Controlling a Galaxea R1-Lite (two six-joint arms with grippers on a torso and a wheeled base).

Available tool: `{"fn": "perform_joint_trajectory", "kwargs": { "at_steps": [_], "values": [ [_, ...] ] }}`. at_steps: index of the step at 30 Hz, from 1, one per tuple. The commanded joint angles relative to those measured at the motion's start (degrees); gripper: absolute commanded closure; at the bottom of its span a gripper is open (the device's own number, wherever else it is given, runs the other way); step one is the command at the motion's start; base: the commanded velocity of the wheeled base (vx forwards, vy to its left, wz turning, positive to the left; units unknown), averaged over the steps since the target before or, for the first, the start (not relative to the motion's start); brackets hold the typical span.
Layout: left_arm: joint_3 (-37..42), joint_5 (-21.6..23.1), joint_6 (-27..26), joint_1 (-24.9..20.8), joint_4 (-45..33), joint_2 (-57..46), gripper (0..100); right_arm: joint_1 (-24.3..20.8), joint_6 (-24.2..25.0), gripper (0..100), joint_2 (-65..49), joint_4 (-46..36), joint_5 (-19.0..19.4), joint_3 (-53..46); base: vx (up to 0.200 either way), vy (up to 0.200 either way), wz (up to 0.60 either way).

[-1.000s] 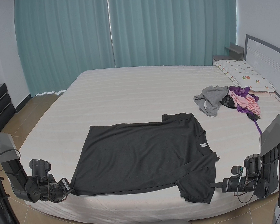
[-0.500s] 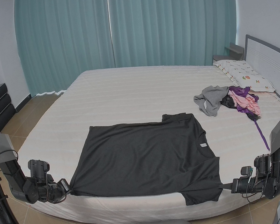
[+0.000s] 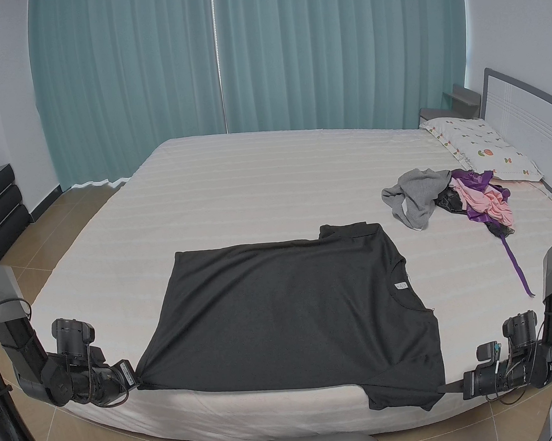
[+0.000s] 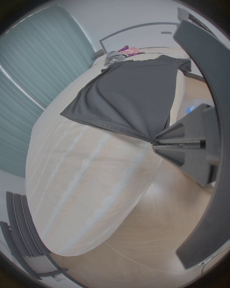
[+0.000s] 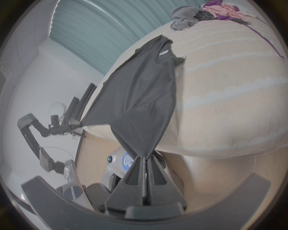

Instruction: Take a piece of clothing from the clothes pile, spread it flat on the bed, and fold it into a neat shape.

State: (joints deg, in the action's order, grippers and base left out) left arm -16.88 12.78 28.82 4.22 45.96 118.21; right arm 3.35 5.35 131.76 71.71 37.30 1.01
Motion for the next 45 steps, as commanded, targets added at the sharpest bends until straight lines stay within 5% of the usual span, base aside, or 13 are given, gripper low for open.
{"fn": "perform_joint_trajectory", "kwargs": {
  "at_steps": [1, 28, 45],
  "values": [
    [2.29, -0.38, -3.33, 0.18, -0.08, -0.79, 100, 0.16, -3.15, 100, -3.96, -3.77, 0.23, -1.01, 0.0, 0.0, 0.0],
    [10.82, -2.93, -21.08, 1.85, 0.18, -2.64, 100, 1.48, -16.25, 100, -19.7, -30.92, -2.41, -1.01, 0.0, 0.0, 0.0],
    [14.69, -4.69, -25.57, 1.76, -0.17, -7.12, 100, 0.95, -16.6, 100, -30.86, -39.36, -3.82, -1.01, 0.0, 0.0, 0.0]
  ]
}}
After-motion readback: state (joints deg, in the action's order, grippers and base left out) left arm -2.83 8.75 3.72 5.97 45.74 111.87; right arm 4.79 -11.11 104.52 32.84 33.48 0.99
